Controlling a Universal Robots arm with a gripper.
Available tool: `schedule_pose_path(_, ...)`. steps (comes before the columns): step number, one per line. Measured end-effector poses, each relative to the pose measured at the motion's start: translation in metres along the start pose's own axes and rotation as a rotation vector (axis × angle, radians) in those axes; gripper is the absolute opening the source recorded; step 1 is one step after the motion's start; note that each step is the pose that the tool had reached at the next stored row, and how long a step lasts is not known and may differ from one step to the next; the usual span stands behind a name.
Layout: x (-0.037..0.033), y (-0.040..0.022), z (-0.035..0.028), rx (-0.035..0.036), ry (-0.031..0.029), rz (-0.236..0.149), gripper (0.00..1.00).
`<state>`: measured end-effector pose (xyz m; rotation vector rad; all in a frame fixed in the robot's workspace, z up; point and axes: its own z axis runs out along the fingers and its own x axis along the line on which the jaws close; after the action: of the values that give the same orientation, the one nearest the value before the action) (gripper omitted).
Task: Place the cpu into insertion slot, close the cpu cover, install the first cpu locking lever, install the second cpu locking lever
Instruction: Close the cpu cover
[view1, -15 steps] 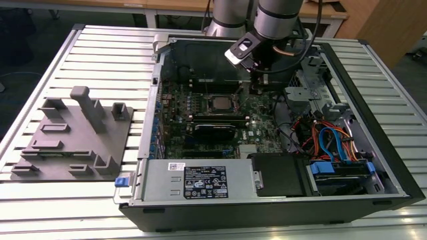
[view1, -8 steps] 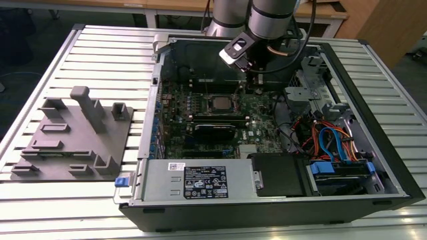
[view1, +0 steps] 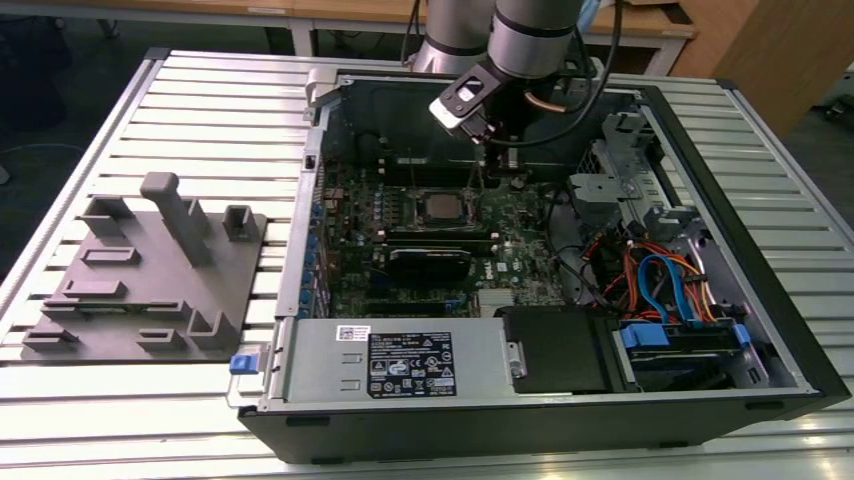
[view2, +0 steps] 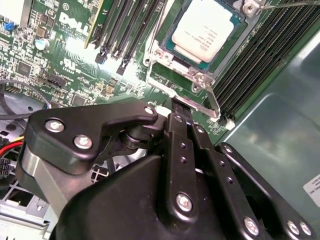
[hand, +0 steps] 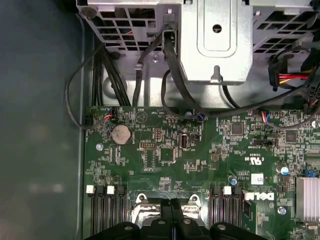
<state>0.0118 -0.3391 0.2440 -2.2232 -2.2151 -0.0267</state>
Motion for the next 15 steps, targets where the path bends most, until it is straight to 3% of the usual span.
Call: schedule_pose_path(15, 0.0000, -0.0041, 0.0005, 0.0002, 0.0002, 0.000, 0.10)
